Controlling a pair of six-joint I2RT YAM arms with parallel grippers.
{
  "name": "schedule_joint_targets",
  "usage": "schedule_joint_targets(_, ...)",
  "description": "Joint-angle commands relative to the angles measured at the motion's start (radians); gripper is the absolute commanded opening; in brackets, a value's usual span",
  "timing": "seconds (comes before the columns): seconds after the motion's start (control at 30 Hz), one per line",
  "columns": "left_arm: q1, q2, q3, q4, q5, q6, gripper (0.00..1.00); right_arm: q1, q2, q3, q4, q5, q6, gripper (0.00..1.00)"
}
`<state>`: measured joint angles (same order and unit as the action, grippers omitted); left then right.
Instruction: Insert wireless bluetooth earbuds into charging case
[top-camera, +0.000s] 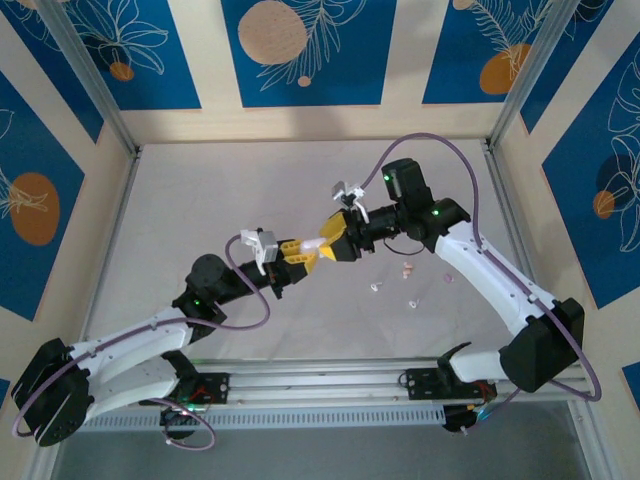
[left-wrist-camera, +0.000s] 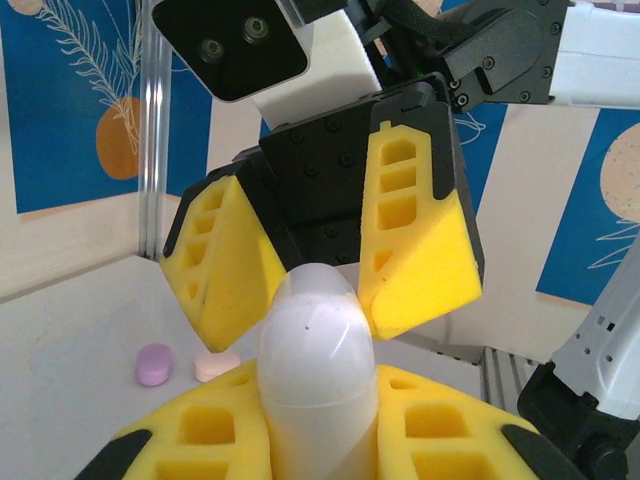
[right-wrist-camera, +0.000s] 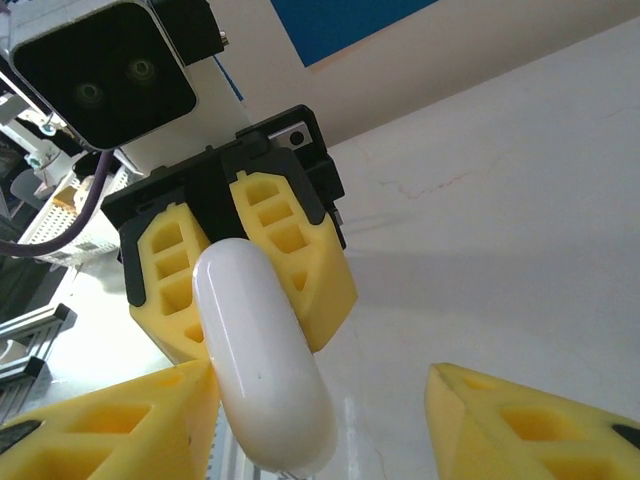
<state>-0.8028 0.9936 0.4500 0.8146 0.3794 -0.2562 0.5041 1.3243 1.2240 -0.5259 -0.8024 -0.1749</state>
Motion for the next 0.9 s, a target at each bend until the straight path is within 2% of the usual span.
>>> schedule_joint_targets(0.0,-0.008,-0.021,-0.004,0.068,0.046,-0.009,0.08,0.001,-0.026,-0.021,0.062,0.094,0.017,0.54)
schedule_joint_targets(0.33,-0.009,-0.036,-0.010,0.050,0.049,0.000,0.07,-0.007,-0.050,-0.014,0.135,0.125,0.120,0.55)
schedule_joint_targets(0.63,-0.009,-0.099,-0.039,-0.066,-0.109,0.028,0.08,-0.021,-0.135,0.008,0.158,0.122,0.206,0.60)
schedule_joint_targets(0.7,-0.009,-0.127,-0.048,-0.106,-0.147,0.038,0.08,-0.040,-0.180,-0.010,0.180,0.187,0.276,0.60)
schedule_joint_targets(0.77,-0.010,-0.157,-0.067,-0.107,-0.169,0.039,0.08,-0.080,-0.223,-0.037,0.172,0.350,0.385,0.60)
schedule_joint_targets(0.87,-0.009,-0.204,-0.085,-0.123,-0.189,0.033,0.08,-0.195,-0.236,-0.084,0.065,0.567,0.573,0.58)
